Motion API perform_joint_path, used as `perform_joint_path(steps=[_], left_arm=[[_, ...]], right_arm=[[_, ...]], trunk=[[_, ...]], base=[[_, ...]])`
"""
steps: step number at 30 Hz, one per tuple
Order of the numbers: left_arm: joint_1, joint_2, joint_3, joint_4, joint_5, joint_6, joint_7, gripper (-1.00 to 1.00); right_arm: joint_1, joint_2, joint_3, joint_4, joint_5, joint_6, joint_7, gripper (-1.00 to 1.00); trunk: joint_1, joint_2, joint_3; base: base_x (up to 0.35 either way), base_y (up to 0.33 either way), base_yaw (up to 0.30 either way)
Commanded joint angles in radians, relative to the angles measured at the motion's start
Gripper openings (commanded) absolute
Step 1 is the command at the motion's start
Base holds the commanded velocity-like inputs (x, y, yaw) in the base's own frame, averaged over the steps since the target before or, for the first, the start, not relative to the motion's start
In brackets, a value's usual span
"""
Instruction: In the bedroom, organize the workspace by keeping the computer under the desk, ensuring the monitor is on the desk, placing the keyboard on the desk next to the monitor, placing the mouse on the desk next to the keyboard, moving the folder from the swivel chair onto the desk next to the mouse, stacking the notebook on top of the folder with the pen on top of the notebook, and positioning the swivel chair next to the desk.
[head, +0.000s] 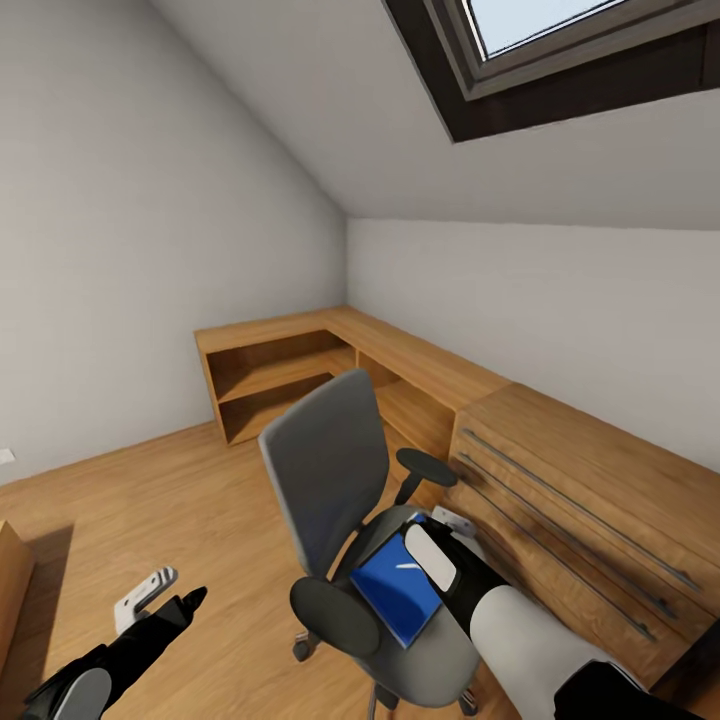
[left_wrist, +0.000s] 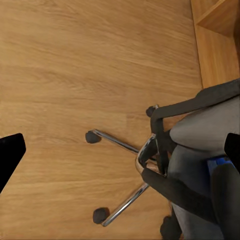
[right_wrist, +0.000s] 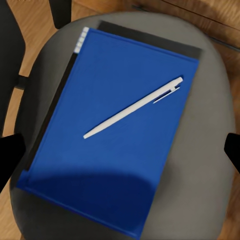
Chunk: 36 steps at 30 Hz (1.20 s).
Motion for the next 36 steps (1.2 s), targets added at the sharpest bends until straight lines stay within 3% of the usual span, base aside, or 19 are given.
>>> perform_joint_path(steps=[1,32,36], left_arm=[[-0.001,0.0,-0.001,-0.001,0.01,0.003,0.009,1.0],[-0.001,0.002,0.007,-0.005,0.006,-0.003,0.008,1.0],[-0.001,0.002,0.006,-0.005,0.006,-0.005,0.009,1.0]], right_arm=[[-0.001,-0.001,0.006,-0.001,-0.003,0.006,-0.006,1.0],[0.0,-0.002,0.006,0.0,-0.002,-0.001,-0.005,1.0],[0.0,-0.002,0.006,0.0,0.0,-0.001,-0.006,1.0]], trunk=[[0.004,-0.008,-0.004],[0.123,-0.225,-0.102],[0.123,-0.225,-0.102]], base=[[0.0,0.0,0.0],[0.0,0.0,0.0],[0.0,0.0,0.0]])
